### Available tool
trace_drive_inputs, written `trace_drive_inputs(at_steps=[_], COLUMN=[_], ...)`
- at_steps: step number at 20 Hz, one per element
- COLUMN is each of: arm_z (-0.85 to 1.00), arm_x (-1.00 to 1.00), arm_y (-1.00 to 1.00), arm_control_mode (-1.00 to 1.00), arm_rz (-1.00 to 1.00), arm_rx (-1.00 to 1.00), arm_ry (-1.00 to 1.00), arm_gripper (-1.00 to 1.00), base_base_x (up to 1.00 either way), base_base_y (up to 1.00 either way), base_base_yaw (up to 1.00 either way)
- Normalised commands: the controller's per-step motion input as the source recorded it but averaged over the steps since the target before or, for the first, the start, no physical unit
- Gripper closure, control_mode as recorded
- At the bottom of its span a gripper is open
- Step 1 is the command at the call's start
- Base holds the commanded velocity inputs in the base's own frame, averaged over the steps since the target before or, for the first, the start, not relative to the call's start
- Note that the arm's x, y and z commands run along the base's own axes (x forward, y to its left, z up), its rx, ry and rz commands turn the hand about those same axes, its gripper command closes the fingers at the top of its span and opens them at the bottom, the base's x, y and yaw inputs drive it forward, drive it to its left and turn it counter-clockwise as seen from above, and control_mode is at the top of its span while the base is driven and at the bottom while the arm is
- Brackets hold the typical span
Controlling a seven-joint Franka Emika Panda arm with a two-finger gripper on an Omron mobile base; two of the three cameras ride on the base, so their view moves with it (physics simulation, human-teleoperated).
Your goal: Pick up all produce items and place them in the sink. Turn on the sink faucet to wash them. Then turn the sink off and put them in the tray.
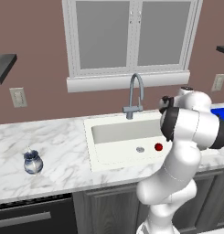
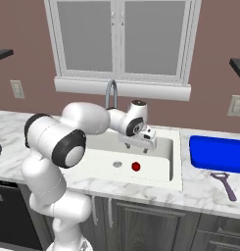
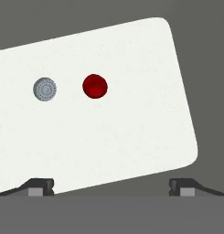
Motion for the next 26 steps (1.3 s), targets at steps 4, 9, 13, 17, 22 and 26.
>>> trace_drive_inputs(at_steps=[4, 9, 13, 17, 22, 26], arm_z=[-0.3, -0.24, -0.2, -0.2, -0.21, -0.18], arm_x=[0.0, 0.0, 0.0, 0.0, 0.0, 0.0], arm_y=[0.0, 0.01, 0.1, 0.16, 0.23, 0.16], arm_control_mode=[-1.0, -1.0, -1.0, -1.0, -1.0, -1.0], arm_rz=[0.06, 0.07, 0.09, 0.08, 0.05, 0.03], arm_rx=[0.0, 0.0, 0.0, 0.0, 0.0, 0.0], arm_ry=[0.0, -0.03, -0.05, -0.03, 0.0, 0.0], arm_gripper=[-1.0, -1.0, -1.0, -1.0, -1.0, -1.0], base_base_x=[0.0, 0.0, 0.0, 0.0, 0.0, 0.0], base_base_y=[0.0, 0.0, 0.0, 0.0, 0.0, 0.0], base_base_yaw=[0.0, 0.0, 0.0, 0.0, 0.0, 0.0])
